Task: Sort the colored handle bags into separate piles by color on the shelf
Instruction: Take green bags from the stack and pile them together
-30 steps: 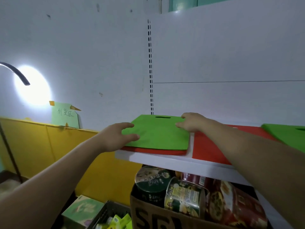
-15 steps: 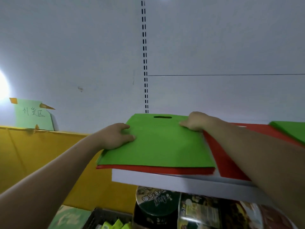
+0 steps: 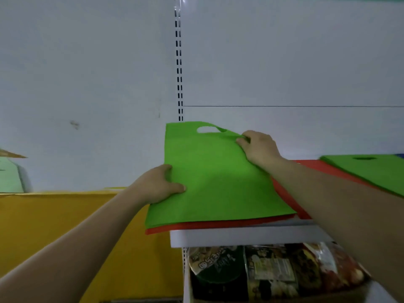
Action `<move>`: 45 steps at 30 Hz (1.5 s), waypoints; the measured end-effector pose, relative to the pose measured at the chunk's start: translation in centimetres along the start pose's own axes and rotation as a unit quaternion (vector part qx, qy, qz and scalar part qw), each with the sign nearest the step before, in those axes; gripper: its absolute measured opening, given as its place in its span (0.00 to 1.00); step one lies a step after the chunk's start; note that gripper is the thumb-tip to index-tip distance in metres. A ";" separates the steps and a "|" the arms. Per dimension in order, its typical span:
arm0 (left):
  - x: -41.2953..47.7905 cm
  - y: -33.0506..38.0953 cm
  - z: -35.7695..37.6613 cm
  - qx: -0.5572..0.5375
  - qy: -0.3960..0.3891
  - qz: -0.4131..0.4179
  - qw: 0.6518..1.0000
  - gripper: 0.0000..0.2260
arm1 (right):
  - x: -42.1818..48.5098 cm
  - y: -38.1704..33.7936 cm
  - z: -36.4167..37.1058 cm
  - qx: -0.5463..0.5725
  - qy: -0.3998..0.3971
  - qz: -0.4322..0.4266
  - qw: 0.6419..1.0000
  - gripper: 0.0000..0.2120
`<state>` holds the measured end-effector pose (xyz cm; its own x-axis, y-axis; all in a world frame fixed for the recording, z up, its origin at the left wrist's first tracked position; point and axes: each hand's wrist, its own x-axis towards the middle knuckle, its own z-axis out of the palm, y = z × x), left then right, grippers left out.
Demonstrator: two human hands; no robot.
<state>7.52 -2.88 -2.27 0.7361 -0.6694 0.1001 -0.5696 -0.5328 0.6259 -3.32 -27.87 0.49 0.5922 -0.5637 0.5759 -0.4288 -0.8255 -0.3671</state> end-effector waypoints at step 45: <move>-26.0 34.0 26.5 -0.326 -0.219 0.363 0.845 0.32 | -43.1 19.6 -45.0 -0.071 0.372 0.303 0.874 0.20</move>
<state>-40.64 -17.35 -4.07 -0.0087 -0.9004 0.4350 -0.3849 0.4045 0.8296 -67.93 -18.46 1.30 -0.3589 -0.6776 0.6420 -0.6212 -0.3399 -0.7061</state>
